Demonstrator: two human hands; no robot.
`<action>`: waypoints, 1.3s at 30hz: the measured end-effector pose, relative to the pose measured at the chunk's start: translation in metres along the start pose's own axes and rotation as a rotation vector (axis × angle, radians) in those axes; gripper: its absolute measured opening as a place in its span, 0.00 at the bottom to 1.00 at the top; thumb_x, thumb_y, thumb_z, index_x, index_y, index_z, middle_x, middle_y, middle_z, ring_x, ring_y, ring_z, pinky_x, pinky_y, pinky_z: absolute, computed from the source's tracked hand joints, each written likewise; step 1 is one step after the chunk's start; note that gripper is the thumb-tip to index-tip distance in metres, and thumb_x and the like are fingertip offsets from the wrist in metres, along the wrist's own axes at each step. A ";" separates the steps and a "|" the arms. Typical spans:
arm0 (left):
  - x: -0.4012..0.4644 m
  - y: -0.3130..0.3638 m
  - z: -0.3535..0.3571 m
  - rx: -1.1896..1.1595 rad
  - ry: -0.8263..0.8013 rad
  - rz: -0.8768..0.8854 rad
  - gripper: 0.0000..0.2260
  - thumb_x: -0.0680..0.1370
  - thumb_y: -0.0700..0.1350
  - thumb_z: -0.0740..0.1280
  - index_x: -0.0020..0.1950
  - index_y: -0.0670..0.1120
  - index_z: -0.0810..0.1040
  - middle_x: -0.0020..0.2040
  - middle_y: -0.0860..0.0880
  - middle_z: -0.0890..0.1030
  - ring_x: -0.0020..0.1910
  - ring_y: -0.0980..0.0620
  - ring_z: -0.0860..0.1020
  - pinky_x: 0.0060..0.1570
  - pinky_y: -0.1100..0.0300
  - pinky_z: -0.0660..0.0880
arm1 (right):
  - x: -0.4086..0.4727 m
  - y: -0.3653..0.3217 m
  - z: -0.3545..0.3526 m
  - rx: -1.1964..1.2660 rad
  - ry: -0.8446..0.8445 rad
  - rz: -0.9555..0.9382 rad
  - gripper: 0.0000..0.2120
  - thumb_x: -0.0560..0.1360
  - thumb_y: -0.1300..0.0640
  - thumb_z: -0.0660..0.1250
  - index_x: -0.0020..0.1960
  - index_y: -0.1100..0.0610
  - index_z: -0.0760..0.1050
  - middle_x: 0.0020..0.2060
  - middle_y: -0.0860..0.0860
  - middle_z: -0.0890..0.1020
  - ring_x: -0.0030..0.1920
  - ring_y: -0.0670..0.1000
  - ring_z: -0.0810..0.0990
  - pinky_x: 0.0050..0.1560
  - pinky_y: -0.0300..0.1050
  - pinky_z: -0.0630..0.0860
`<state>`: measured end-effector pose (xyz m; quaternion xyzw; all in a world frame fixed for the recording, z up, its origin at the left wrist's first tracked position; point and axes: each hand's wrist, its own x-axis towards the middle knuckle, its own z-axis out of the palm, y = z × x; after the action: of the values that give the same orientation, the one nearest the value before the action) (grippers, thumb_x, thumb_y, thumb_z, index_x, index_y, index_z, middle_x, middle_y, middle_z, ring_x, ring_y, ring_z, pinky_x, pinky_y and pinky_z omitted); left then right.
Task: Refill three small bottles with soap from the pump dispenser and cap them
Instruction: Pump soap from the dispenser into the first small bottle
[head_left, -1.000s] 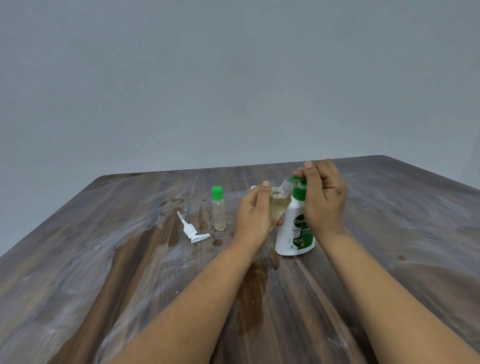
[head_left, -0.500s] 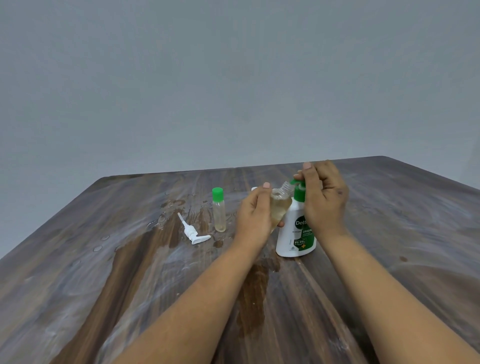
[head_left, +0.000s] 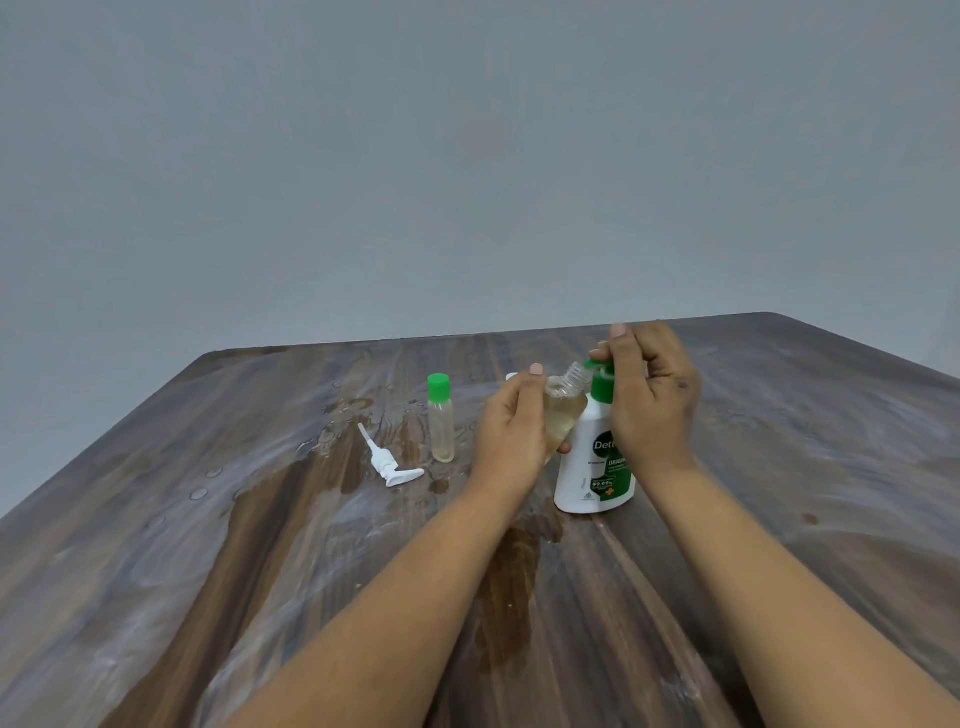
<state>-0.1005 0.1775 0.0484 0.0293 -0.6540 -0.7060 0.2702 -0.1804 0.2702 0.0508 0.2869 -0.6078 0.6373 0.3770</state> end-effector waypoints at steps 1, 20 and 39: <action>0.000 0.000 0.000 -0.001 -0.002 0.001 0.17 0.84 0.49 0.57 0.39 0.49 0.79 0.35 0.50 0.80 0.30 0.52 0.76 0.24 0.66 0.71 | 0.000 0.000 0.000 0.002 0.005 -0.006 0.15 0.81 0.54 0.60 0.37 0.45 0.75 0.36 0.52 0.77 0.39 0.42 0.76 0.41 0.35 0.71; 0.002 -0.003 0.000 -0.019 -0.007 0.004 0.18 0.84 0.49 0.57 0.39 0.48 0.79 0.33 0.50 0.80 0.27 0.54 0.76 0.25 0.64 0.72 | -0.004 -0.003 -0.001 0.021 0.035 -0.045 0.13 0.82 0.54 0.59 0.41 0.45 0.77 0.38 0.48 0.78 0.43 0.45 0.78 0.44 0.44 0.75; 0.003 -0.005 0.001 -0.022 0.004 -0.011 0.17 0.84 0.49 0.57 0.40 0.47 0.79 0.37 0.46 0.80 0.29 0.51 0.76 0.25 0.64 0.72 | -0.004 -0.003 -0.001 0.090 0.039 0.014 0.14 0.82 0.53 0.58 0.43 0.43 0.78 0.41 0.46 0.79 0.46 0.50 0.80 0.48 0.47 0.76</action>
<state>-0.1048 0.1774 0.0451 0.0313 -0.6456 -0.7145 0.2677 -0.1760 0.2706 0.0491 0.2869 -0.5729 0.6721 0.3711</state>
